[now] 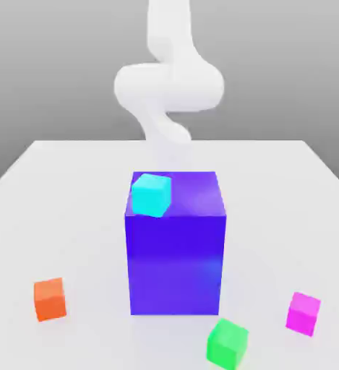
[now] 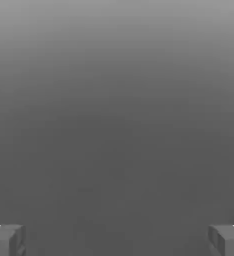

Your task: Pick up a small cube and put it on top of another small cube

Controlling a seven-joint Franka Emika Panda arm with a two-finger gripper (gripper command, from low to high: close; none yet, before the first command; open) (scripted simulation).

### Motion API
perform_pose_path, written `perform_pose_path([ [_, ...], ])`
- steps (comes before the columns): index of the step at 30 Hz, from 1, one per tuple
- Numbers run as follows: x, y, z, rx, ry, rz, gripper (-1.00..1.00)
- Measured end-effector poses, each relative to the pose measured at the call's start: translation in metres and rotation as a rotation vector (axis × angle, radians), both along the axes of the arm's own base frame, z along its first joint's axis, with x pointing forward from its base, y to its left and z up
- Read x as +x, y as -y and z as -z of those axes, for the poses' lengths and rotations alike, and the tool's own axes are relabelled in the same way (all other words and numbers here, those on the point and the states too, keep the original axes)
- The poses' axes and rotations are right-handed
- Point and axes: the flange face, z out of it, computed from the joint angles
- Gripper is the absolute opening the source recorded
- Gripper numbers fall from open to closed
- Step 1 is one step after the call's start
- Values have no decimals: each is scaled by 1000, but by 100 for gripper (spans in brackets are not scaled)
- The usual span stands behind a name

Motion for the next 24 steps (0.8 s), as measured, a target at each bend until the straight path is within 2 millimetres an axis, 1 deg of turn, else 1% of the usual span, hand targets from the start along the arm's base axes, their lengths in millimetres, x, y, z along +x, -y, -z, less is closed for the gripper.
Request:
perform_pose_path([
  [3, 35, -27, 52, -54, -86, -100, 0],
  [6, 61, -56, 105, -104, -166, -201, 0],
  [9, 78, -85, 161, -153, -244, -305, 0],
  [12, 86, -115, 218, -200, -321, -413, 0],
  [15, 86, -143, 277, -244, -396, -524, 0],
  [17, 79, -163, 316, -274, -444, -605, 0],
  [20, 62, -194, 374, -318, -516, -734, 0],
  [24, 34, -214, 449, -362, -613, -875, 0],
])
